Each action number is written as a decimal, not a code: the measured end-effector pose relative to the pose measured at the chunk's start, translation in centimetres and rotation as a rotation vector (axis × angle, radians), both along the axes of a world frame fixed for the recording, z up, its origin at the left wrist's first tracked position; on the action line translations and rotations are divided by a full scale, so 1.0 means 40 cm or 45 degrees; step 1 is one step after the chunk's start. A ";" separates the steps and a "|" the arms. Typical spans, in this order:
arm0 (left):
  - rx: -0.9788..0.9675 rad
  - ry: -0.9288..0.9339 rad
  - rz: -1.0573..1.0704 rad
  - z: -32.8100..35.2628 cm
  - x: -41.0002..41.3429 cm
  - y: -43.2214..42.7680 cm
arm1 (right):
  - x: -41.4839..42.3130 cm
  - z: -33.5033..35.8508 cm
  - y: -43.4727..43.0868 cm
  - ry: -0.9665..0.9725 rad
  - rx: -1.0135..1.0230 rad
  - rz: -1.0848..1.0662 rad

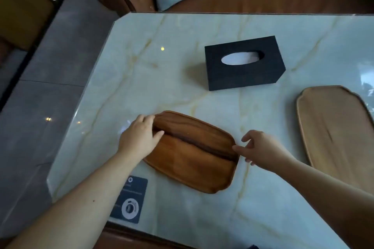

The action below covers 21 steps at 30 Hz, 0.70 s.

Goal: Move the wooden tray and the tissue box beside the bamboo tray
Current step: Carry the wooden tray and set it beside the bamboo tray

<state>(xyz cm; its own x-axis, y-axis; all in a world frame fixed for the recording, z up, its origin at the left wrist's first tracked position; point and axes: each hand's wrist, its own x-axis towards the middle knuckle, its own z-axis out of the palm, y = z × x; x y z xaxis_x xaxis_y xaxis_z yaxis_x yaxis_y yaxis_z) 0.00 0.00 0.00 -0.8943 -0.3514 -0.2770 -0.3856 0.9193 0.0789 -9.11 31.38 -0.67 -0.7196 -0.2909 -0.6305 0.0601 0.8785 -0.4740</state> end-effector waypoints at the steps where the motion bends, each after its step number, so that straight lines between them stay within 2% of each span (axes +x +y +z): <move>1: 0.004 0.012 0.043 0.001 -0.001 -0.008 | 0.001 -0.006 -0.005 -0.053 -0.004 -0.014; 5: 0.070 -0.031 0.197 -0.019 -0.005 -0.031 | 0.014 -0.019 -0.024 -0.184 -0.043 -0.062; 10: 0.180 -0.034 0.368 -0.028 -0.018 -0.044 | 0.019 -0.017 -0.014 -0.207 -0.099 -0.127; 16: 0.409 0.111 0.447 -0.029 -0.018 -0.006 | 0.036 0.010 0.079 -0.038 -0.203 -0.311; 21: 0.642 0.195 0.482 -0.016 -0.036 0.110 | 0.025 0.032 0.213 0.059 -0.292 -0.526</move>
